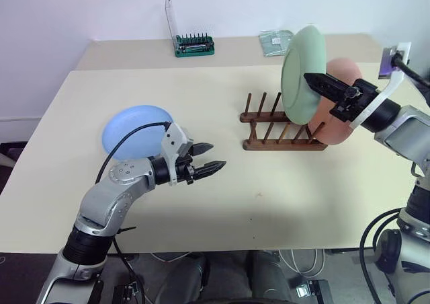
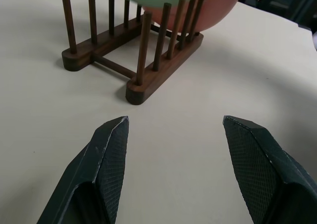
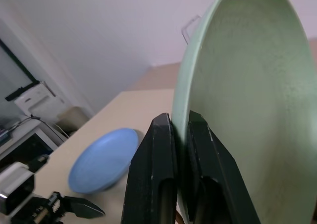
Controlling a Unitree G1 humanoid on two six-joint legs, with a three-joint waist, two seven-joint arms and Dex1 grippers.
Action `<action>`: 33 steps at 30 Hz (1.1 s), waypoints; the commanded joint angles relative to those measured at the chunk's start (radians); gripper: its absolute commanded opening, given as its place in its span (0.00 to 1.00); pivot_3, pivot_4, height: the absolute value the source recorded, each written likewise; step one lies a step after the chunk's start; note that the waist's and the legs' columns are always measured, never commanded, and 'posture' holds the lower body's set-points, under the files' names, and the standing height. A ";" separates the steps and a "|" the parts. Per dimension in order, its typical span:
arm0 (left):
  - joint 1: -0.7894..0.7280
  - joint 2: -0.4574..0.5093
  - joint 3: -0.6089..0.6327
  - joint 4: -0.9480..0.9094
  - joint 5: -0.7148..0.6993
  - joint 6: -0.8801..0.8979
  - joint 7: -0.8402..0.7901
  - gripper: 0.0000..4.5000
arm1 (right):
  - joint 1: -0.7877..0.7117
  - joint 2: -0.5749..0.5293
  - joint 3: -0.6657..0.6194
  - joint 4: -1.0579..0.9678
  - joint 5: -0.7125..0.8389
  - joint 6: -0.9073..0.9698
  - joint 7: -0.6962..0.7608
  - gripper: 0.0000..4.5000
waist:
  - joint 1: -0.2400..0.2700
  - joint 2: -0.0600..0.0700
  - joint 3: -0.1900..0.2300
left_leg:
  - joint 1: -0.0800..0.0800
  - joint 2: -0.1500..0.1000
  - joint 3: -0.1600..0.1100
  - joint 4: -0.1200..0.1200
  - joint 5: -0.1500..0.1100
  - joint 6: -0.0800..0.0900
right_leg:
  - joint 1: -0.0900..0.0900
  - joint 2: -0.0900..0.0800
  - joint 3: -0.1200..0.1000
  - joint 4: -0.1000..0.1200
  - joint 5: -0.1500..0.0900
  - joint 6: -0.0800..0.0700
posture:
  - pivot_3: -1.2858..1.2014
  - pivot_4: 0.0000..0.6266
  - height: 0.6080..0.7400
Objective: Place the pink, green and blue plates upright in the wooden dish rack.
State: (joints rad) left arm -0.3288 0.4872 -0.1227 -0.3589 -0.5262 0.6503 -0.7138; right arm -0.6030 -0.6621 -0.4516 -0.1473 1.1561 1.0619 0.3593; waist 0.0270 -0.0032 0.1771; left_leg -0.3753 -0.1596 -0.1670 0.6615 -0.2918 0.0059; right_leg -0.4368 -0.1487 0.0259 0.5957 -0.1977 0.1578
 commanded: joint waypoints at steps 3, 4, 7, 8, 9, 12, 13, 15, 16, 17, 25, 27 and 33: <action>-0.016 0.002 0.026 -0.041 -0.011 0.003 0.008 0.70 | -0.003 -0.032 0.028 -0.005 -0.058 -0.045 0.054 0.22 | 0.000 0.000 0.000 | 0.000 0.000 0.000 0.000 0.000 0.000 | 0.000 0.000 0.000 0.000 0.000 0.000 | 0.52 0.24 0.99; -0.016 0.002 0.027 -0.042 -0.011 0.005 0.011 0.70 | -0.007 -0.032 0.030 -0.008 -0.072 -0.057 0.056 0.33 | 0.000 0.000 0.000 | 0.000 0.000 0.000 0.000 0.000 0.000 | 0.000 0.000 0.000 0.000 0.000 0.000 | 0.52 0.24 0.99; -0.014 -0.002 0.036 -0.044 -0.016 0.012 0.025 0.70 | -0.012 -0.054 0.061 -0.043 -0.152 -0.117 0.071 0.66 | 0.001 0.000 0.000 | 0.000 0.000 0.000 0.000 0.000 0.000 | 0.000 0.000 0.000 0.000 0.000 0.000 | 0.52 0.24 0.99; -0.016 -0.006 0.041 -0.045 -0.023 0.017 0.030 0.70 | -0.014 -0.064 0.069 -0.052 -0.166 -0.123 0.078 0.75 | 0.001 0.000 0.000 | 0.000 0.000 0.000 0.000 0.000 0.000 | 0.000 0.000 0.000 0.000 0.000 0.000 | 0.52 0.24 0.99; -0.020 -0.009 0.046 -0.045 -0.031 0.022 0.036 0.70 | -0.010 -0.085 0.089 -0.067 -0.213 -0.152 0.090 0.75 | 0.001 0.000 0.000 | 0.000 0.000 0.000 0.000 0.000 0.000 | 0.000 0.000 0.000 0.000 0.000 0.000 | 0.52 0.24 0.99; -0.033 -0.027 0.067 -0.033 -0.042 0.032 0.056 0.70 | 0.004 -0.144 0.152 -0.099 -0.351 -0.255 0.137 0.75 | 0.003 0.000 0.000 | 0.000 0.000 0.000 0.000 0.000 0.000 | 0.000 0.000 0.000 0.000 0.000 0.000 | 0.52 0.24 0.99; -0.038 -0.037 0.077 -0.026 -0.043 0.028 0.066 0.70 | 0.008 -0.169 0.176 -0.106 -0.410 -0.304 0.155 0.75 | 0.004 0.000 0.000 | 0.000 0.000 0.000 0.000 0.000 0.000 | 0.000 0.000 0.000 0.000 0.000 0.000 | 0.52 0.24 0.99; -0.076 -0.091 0.136 0.021 -0.031 0.008 0.162 0.81 | 0.002 -0.228 0.220 -0.116 -0.561 -0.456 0.192 0.76 | 0.007 0.000 0.000 | 0.000 0.000 0.001 0.001 0.000 0.000 | 0.000 0.000 0.000 0.000 0.000 0.000 | 0.52 0.24 0.99; -0.096 -0.118 0.168 0.044 -0.027 0.004 0.209 0.86 | -0.003 -0.251 0.234 -0.118 -0.615 -0.511 0.208 0.76 | 0.009 0.000 0.000 | 0.000 0.000 0.000 0.001 0.000 0.000 | 0.000 0.000 0.000 0.000 0.000 0.000 | 0.52 0.24 0.99; -0.108 -0.135 0.189 0.057 -0.026 0.004 0.239 0.98 | -0.006 -0.262 0.243 -0.117 -0.647 -0.545 0.219 0.76 | 0.011 0.000 0.000 | 0.000 0.000 0.001 0.001 0.000 0.000 | 0.000 0.000 0.000 0.000 0.000 0.001 | 0.52 0.24 0.99; -0.266 -0.229 0.470 0.206 0.419 0.099 1.107 0.99 | -0.090 -0.197 0.495 -0.274 -0.731 -0.633 0.376 0.76 | -0.012 -0.005 0.000 | 0.000 0.002 0.001 0.000 0.000 -0.002 | 0.000 0.002 0.000 0.000 0.000 0.001 | 0.52 0.24 0.99; -0.253 -0.222 0.505 0.187 0.447 0.150 1.143 0.99 | -0.072 -0.149 0.563 -0.283 -0.760 -0.649 0.390 0.76 | -0.013 -0.007 -0.001 | 0.000 0.004 0.000 0.001 -0.003 -0.003 | -0.001 0.004 0.000 0.000 0.000 0.000 | 0.52 0.24 0.99; -0.179 -0.268 0.570 0.122 0.387 0.303 1.080 0.99 | -0.024 -0.054 0.636 -0.279 -0.810 -0.670 0.412 0.76 | 0.017 -0.008 -0.001 | -0.003 0.001 -0.001 0.006 -0.003 -0.003 | -0.002 0.003 -0.001 0.000 0.000 0.001 | 0.52 0.24 0.99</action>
State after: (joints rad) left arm -0.5131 0.2235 0.4410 -0.1774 -0.1202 0.9258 0.3908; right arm -0.6333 -0.7198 0.1957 -0.4062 0.3612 0.4163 0.7667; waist 0.0441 -0.0115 0.1763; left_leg -0.3786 -0.1586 -0.1677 0.6672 -0.2951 0.0033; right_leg -0.4386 -0.1455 0.0247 0.5956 -0.1973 0.1585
